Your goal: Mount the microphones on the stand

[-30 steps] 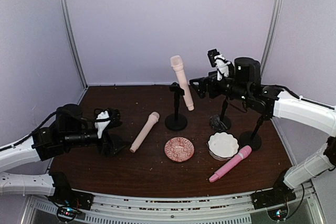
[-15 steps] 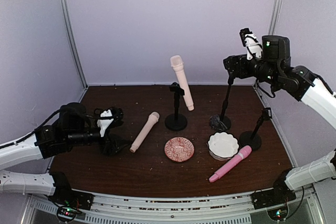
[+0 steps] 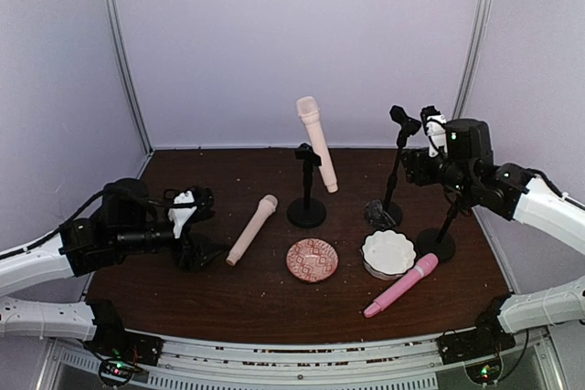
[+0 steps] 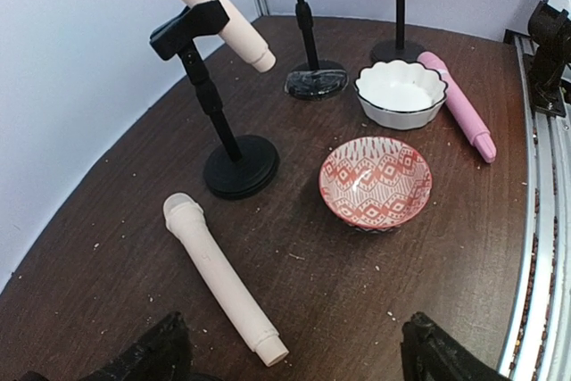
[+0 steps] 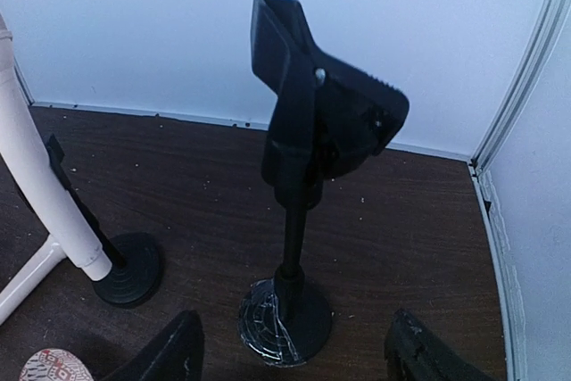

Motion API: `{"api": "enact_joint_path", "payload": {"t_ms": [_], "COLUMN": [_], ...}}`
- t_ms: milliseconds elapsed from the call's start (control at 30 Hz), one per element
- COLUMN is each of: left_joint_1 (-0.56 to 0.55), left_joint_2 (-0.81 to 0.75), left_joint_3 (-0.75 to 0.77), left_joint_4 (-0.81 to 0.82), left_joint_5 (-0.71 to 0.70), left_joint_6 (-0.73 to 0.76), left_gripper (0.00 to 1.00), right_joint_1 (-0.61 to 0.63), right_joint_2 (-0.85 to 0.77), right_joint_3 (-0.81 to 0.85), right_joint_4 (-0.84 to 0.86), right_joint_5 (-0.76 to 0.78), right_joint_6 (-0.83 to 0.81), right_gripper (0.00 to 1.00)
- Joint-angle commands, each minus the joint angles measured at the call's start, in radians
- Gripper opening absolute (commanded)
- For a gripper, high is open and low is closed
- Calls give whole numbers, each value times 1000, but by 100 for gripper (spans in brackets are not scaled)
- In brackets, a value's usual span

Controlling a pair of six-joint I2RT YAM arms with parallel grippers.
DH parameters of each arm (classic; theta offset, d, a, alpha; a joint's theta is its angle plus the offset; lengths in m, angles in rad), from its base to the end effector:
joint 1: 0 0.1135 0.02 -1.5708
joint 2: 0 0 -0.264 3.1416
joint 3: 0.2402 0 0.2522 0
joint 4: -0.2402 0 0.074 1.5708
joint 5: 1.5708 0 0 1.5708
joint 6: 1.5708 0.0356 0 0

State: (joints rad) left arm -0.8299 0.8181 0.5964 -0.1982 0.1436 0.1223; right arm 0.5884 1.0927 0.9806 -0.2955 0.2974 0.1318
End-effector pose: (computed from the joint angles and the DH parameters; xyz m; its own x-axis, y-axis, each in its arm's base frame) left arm 0.1254 -0.1447 0.2663 -0.1732 0.3683 -0.9134 0.8459 0.5306 0.0535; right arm 0.2120 0.1289 0.3373 -0.3672 -0.0940 -0.9254 -0.2609 0.9654 0.0055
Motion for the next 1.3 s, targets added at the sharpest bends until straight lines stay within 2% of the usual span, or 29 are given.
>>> {"api": "enact_joint_path", "payload": {"t_ms": [0, 100, 333, 600, 700, 800, 933, 1033, 1267], "left_joint_1": [9, 9, 9, 9, 9, 9, 9, 9, 8], "left_joint_2": [12, 17, 25, 42, 43, 44, 55, 77, 151], "left_joint_3": [26, 26, 23, 25, 23, 24, 24, 19, 60], "left_joint_4": [34, 37, 46, 52, 55, 63, 76, 101, 196], "left_joint_5": [29, 33, 36, 58, 61, 65, 77, 78, 120], "left_joint_6": [0, -2, -7, -12, -15, -19, -23, -32, -114], "left_gripper": [83, 83, 83, 83, 83, 83, 83, 81, 75], "right_joint_1": [-3, -10, -33, -86, -98, -102, -103, -104, -98], "right_joint_2": [-23, -1, 103, 288, 352, 375, 349, 309, 169], "right_joint_3": [-153, -243, -327, -274, -251, -263, -273, -268, -234], "right_joint_4": [336, 482, 737, 913, 961, 1050, 1079, 1064, 993], "right_joint_5": [18, 23, 56, 35, 14, -5, -22, -21, -70], "right_joint_6": [-9, -38, -77, -102, -117, -140, -173, -221, -265], "right_gripper": [67, 63, 59, 55, 46, 33, 12, 2, 0]}}
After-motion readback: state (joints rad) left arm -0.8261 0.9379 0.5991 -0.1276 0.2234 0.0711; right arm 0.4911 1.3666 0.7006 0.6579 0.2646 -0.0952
